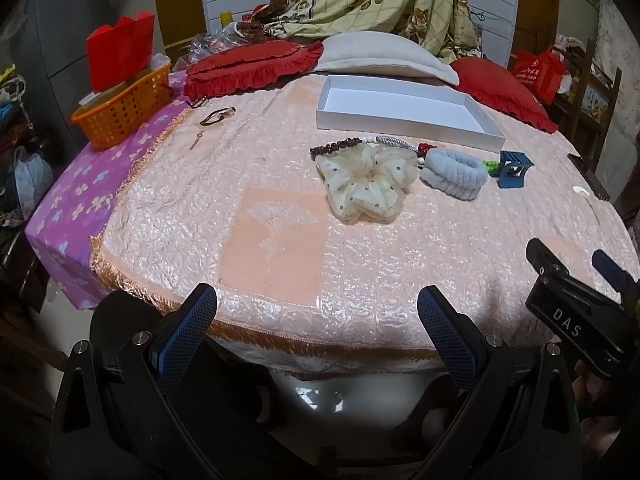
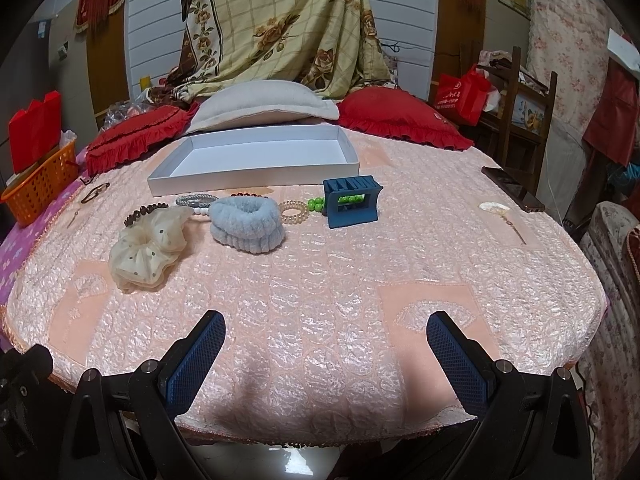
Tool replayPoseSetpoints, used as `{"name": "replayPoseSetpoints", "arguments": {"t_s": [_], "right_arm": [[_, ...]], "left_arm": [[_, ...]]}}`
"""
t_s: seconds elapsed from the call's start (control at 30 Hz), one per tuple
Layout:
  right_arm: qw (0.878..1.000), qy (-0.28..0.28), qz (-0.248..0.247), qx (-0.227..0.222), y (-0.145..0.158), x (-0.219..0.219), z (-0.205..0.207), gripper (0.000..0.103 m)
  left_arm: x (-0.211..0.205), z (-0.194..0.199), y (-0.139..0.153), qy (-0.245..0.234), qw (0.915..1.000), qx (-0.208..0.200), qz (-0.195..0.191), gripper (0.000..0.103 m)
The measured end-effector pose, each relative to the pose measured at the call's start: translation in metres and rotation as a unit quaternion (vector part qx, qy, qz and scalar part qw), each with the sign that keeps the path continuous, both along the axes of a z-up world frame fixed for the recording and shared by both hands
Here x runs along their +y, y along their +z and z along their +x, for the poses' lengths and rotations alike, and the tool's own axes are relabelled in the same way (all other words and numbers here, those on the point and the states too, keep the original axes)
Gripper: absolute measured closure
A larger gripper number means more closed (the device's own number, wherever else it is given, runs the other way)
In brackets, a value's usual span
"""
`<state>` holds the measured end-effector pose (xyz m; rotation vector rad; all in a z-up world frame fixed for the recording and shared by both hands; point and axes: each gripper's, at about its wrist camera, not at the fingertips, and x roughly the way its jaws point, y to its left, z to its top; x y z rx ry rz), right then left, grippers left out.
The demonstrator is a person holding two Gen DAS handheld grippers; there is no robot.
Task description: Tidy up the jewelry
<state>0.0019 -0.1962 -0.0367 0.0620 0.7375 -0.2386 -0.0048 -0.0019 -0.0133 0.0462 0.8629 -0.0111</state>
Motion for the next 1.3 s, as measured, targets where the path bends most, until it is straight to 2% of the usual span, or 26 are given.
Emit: {"name": "replayPoseSetpoints", "arguments": {"t_s": [0.17,0.27,0.43,0.6,0.77,0.9,1.03,1.13,1.23,1.3], "right_arm": [[1.0,-0.003,0.003,-0.005,0.002,-0.002,-0.002,0.003],[1.0,-0.009,0.01,-0.017,0.005,-0.006,-0.006,0.003],[0.998,-0.017,0.041,-0.036,0.009,-0.014,-0.011,0.003],[0.996,-0.011,0.086,-0.029,0.004,-0.019,-0.01,0.003],[0.998,-0.009,0.064,-0.025,0.006,-0.017,-0.01,0.003],[0.997,-0.016,0.072,-0.029,0.008,-0.027,-0.009,0.003],[0.995,-0.026,0.092,-0.021,0.004,-0.045,-0.001,0.003],[0.995,-0.029,0.095,-0.021,0.003,-0.055,0.007,0.01],[0.994,-0.025,0.1,-0.018,0.001,-0.063,0.018,0.016],[0.994,-0.011,0.105,-0.012,-0.001,-0.063,0.026,0.017]], "left_arm": [[-0.003,-0.005,0.002,-0.002,0.9999,-0.007,0.014,0.002],[0.001,-0.007,0.005,-0.014,0.9998,-0.012,-0.008,0.002],[0.004,-0.007,0.004,-0.012,0.9997,-0.005,-0.018,0.002],[0.004,-0.01,0.006,-0.022,0.9992,-0.011,-0.033,0.002],[0.001,-0.015,0.01,-0.028,0.9988,-0.025,-0.03,0.002],[-0.001,-0.015,0.009,-0.034,0.9988,-0.023,-0.026,0.002],[-0.008,-0.013,0.004,-0.062,0.9975,-0.005,-0.035,0.002],[-0.006,-0.013,0.01,-0.064,0.9968,-0.027,-0.039,0.002],[0.005,-0.005,0.018,-0.035,0.9974,-0.056,-0.028,0.002],[0.012,0.006,0.018,-0.021,0.9979,-0.057,-0.02,0.002]]}}
